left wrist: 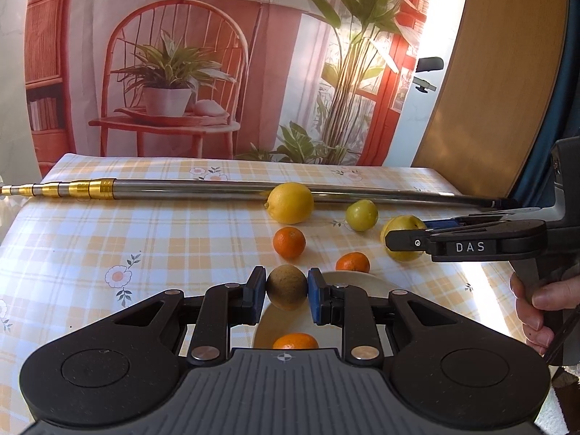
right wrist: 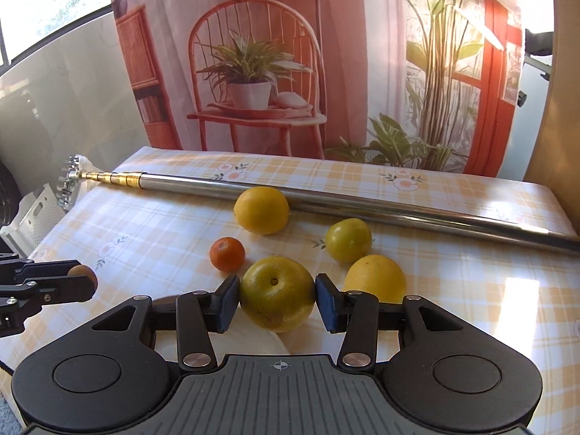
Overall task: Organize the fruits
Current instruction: 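Carry the kiwi and the green-yellow fruit over the white plate with both tools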
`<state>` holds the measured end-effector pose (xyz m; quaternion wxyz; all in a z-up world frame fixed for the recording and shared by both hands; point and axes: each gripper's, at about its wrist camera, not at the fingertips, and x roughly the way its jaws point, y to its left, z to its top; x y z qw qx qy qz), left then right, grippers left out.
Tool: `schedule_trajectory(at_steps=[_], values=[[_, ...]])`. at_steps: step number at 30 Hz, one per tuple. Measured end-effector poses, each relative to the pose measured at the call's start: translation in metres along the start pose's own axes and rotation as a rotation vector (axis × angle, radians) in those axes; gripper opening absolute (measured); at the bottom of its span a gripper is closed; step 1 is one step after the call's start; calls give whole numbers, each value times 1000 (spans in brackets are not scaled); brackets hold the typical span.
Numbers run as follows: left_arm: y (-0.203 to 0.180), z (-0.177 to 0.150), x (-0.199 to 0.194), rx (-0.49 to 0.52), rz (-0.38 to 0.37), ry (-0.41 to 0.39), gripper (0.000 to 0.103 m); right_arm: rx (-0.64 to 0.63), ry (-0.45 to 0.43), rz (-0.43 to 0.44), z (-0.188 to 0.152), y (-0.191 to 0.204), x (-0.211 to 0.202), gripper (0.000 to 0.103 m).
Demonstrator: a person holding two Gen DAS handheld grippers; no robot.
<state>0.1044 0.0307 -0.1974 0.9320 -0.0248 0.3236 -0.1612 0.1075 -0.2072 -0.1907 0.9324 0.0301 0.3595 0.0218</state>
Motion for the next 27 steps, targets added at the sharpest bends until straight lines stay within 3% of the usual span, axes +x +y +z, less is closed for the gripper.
schedule_trajectory(at_steps=[4, 12, 27], values=[[-4, -5, -6, 7, -13, 14, 26, -70, -85, -56, -13, 10, -26, 42], [-12, -23, -12, 39, -16, 79, 26, -39, -116, -79, -33, 4, -53, 42], [-22, -43, -11, 65, -51, 203, 26, 21, -45, 8, -60, 11, -51, 42]])
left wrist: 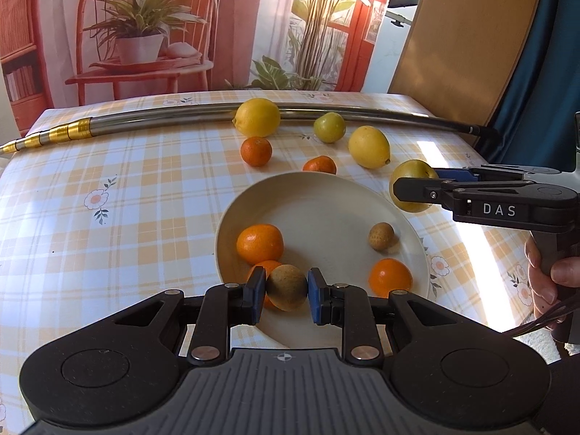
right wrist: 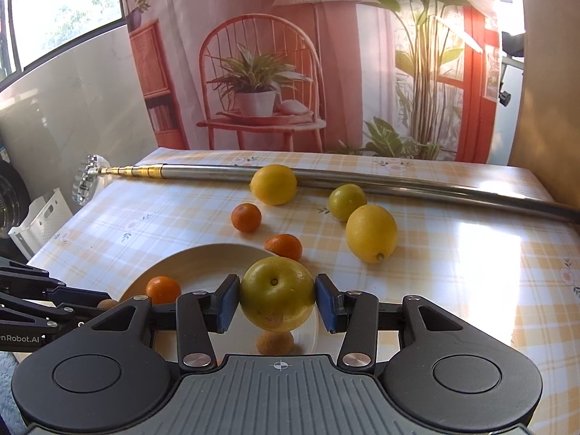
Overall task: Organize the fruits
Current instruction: 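Carry the kiwi and the green-yellow fruit over the white plate with both tools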
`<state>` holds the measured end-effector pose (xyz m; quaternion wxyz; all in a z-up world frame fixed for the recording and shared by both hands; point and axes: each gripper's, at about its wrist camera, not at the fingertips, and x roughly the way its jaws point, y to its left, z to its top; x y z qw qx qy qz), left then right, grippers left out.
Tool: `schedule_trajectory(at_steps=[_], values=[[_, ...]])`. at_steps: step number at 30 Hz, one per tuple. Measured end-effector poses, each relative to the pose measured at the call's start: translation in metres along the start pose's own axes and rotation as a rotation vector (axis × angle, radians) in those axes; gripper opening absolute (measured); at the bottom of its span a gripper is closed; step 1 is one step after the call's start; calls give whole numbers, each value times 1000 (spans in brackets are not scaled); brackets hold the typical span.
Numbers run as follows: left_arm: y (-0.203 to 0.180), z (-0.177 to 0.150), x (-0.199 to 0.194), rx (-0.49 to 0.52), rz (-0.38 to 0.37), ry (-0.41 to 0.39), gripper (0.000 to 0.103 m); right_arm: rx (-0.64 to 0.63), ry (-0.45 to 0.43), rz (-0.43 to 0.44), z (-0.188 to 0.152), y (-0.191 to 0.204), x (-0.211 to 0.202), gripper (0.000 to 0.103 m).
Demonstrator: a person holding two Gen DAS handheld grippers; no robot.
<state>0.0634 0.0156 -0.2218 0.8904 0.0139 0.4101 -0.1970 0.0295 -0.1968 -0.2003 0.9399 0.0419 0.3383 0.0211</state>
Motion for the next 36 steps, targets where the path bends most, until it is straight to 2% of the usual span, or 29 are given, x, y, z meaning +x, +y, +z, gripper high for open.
schedule_trajectory(at_steps=[15, 18, 36], values=[[-5, -2, 14, 23, 7, 53, 26, 80, 38, -15, -3, -18, 10, 42], [-6, -2, 17, 34, 30, 63, 26, 93, 52, -15, -5, -20, 12, 42], [0, 3, 32, 63, 93, 38, 26, 49, 154, 36, -18, -4, 17, 42]])
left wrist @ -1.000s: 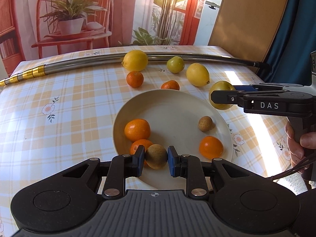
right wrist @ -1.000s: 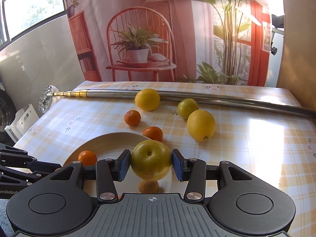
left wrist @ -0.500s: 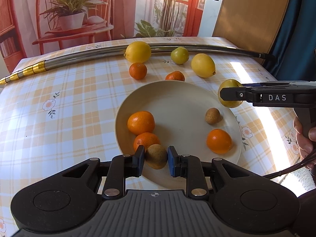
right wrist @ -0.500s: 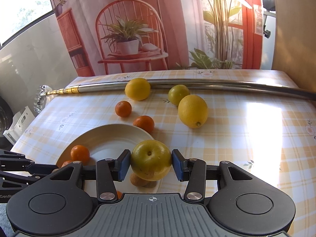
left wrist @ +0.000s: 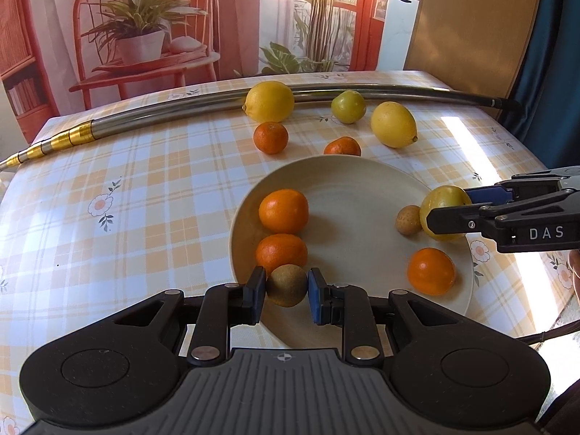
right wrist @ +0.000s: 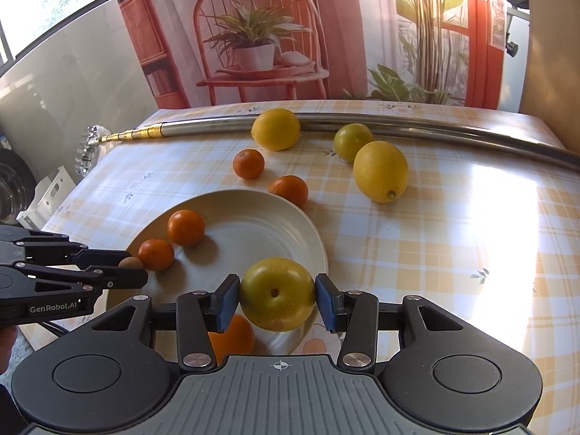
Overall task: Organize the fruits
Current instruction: 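Carry the kiwi and the green-yellow fruit over the white plate with both tools, then lower both fruits into the plate and open both tools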
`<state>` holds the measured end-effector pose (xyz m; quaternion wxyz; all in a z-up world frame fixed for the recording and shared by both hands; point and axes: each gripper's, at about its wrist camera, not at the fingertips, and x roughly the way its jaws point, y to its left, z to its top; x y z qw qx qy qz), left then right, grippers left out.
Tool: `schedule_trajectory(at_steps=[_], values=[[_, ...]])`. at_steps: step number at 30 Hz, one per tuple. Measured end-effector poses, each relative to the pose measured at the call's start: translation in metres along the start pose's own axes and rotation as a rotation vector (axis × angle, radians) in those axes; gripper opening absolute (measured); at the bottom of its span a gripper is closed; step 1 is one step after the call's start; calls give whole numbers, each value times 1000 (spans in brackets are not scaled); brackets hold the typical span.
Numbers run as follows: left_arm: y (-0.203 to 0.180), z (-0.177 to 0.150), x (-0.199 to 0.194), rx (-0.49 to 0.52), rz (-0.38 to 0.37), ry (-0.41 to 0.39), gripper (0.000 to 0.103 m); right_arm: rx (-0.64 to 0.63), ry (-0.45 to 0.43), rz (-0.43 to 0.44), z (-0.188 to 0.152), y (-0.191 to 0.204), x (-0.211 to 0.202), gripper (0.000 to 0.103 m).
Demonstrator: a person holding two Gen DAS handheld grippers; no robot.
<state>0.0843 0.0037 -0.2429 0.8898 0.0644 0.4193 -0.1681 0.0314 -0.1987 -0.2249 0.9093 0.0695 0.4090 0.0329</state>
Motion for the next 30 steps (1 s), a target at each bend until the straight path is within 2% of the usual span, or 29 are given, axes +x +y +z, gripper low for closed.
schedule_trajectory(at_steps=[9, 24, 30], values=[[4, 2, 10, 13, 19, -5, 26, 12, 24, -4, 5, -7, 7, 42], [8, 18, 25, 22, 27, -31, 26, -15, 62, 33, 40, -16, 39, 42], [8, 22, 30, 18, 25, -36, 26, -35, 80, 30, 52, -11, 49, 37]])
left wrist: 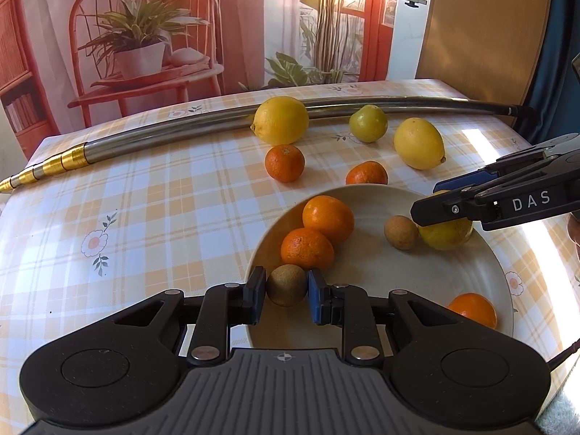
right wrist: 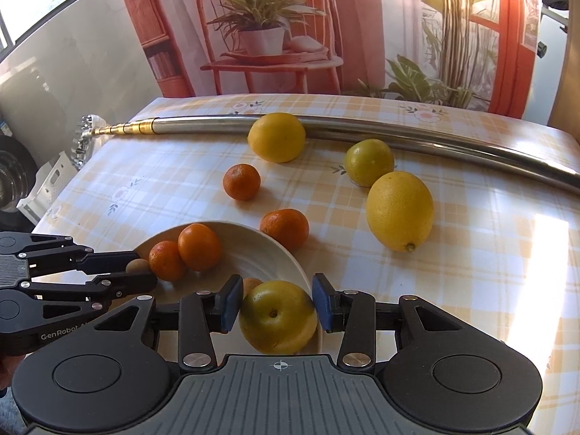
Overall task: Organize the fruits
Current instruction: 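Lower both fruits into the plate and open both tools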
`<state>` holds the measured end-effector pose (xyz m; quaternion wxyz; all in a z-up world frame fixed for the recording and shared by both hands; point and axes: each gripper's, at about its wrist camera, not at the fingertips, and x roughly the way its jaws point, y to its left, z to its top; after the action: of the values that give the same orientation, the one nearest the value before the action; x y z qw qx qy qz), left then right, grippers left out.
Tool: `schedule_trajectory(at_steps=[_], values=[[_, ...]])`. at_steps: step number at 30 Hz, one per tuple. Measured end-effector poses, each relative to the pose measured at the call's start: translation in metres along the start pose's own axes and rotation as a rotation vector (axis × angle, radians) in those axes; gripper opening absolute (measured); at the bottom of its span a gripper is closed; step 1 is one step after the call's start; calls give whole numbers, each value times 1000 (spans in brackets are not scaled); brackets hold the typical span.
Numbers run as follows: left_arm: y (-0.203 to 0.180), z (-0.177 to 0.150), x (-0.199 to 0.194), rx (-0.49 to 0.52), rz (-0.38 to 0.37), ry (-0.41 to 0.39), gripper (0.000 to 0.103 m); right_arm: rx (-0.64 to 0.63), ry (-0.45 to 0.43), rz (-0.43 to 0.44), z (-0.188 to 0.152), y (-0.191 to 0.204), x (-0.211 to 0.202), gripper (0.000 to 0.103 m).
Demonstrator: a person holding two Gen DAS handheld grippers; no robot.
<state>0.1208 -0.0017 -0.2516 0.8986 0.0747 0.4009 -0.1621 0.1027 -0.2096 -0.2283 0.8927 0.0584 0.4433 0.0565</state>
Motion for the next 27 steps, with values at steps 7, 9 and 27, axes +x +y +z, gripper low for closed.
schedule_trajectory(at_steps=[7, 9, 27], values=[[0, -1, 0, 5, -4, -1, 26, 25, 3, 18, -6, -2, -8, 35], [0, -2, 0, 3, -5, -1, 26, 32, 3, 13, -7, -2, -12, 35], [2, -5, -1, -9, -16, -5, 26, -13, 118, 44, -28, 8, -16, 38]])
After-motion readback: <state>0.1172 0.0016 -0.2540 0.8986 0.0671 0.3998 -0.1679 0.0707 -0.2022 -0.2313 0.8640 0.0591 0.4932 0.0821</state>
